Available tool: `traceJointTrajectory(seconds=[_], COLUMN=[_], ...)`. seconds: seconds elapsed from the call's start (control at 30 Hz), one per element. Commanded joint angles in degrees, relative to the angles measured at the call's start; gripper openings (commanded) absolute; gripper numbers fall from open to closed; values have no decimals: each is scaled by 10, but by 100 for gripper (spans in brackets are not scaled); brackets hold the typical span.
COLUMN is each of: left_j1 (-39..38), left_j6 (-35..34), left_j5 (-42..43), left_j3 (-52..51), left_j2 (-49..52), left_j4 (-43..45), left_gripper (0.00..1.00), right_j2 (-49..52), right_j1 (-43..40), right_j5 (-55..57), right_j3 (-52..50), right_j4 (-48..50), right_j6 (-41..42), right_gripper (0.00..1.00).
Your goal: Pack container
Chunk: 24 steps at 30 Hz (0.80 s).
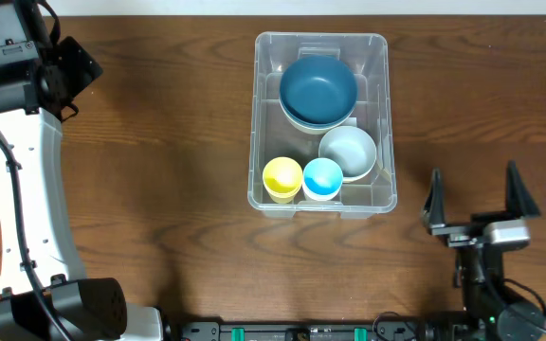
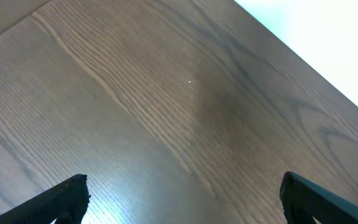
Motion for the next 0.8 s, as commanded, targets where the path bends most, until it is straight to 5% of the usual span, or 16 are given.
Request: traceJointTrajectory(seconds=[0.0, 0.2, 0.77], left_j1=[2, 2, 2], left_j6=[8, 8, 8], left_j5=[-7, -7, -7], left_j3=[3, 3, 3], left_j2=[-3, -3, -3], left_j4=[-1, -1, -1], left_gripper=[98, 98, 98], right_j2=[-34, -71, -72], right_j1=[-5, -5, -4], right_j5=[-13, -13, -15], right_j3=[-37, -86, -87], right_j4=[0, 0, -201], right_j6=[-1, 3, 2], right_gripper=[99, 98, 99])
